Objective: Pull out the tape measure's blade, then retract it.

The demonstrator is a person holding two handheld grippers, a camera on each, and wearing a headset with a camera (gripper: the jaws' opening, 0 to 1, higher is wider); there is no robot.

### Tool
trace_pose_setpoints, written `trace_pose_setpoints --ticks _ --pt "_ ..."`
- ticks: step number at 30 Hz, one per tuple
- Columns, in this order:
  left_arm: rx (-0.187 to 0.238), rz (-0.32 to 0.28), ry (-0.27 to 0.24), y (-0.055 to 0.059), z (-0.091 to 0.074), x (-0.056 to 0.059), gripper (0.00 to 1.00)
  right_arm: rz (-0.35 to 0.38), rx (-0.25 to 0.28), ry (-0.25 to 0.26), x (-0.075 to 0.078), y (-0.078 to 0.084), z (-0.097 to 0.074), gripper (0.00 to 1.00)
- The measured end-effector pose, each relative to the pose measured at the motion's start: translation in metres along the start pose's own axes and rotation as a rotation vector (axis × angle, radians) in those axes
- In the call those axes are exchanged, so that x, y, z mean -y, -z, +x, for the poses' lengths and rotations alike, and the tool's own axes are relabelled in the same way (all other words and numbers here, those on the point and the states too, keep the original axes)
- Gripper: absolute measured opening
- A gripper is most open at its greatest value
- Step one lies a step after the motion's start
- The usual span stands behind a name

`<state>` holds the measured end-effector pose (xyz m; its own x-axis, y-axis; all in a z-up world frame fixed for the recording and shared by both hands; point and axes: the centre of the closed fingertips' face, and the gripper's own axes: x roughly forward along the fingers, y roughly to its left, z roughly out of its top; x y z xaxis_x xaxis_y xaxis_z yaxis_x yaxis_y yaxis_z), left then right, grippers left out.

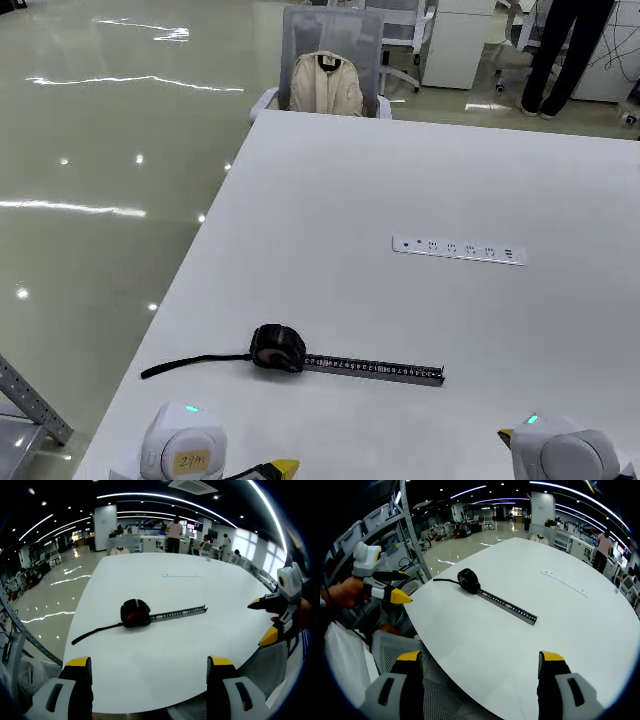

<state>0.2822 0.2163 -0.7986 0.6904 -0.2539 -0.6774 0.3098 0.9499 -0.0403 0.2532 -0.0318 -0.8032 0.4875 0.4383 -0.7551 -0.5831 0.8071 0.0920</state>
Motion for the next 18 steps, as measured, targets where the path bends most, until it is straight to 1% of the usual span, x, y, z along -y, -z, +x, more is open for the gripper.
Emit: trace_pose_setpoints --ticks 7,11,18 --pt "-0.010 -0.012 0.003 -0.001 0.009 0.002 0.91 -0.014 -0.006 -0.009 0.005 -0.002 0.006 0.98" --pt "-0.014 -0.020 -0.007 -0.003 0.014 0.001 0.91 -0.026 -0.013 -0.019 0.007 -0.001 0.011 0.98" --pt "-0.012 -0.024 -0.009 -0.004 0.017 0.001 0.90 -0.028 -0.016 -0.023 0.008 -0.001 0.013 0.97"
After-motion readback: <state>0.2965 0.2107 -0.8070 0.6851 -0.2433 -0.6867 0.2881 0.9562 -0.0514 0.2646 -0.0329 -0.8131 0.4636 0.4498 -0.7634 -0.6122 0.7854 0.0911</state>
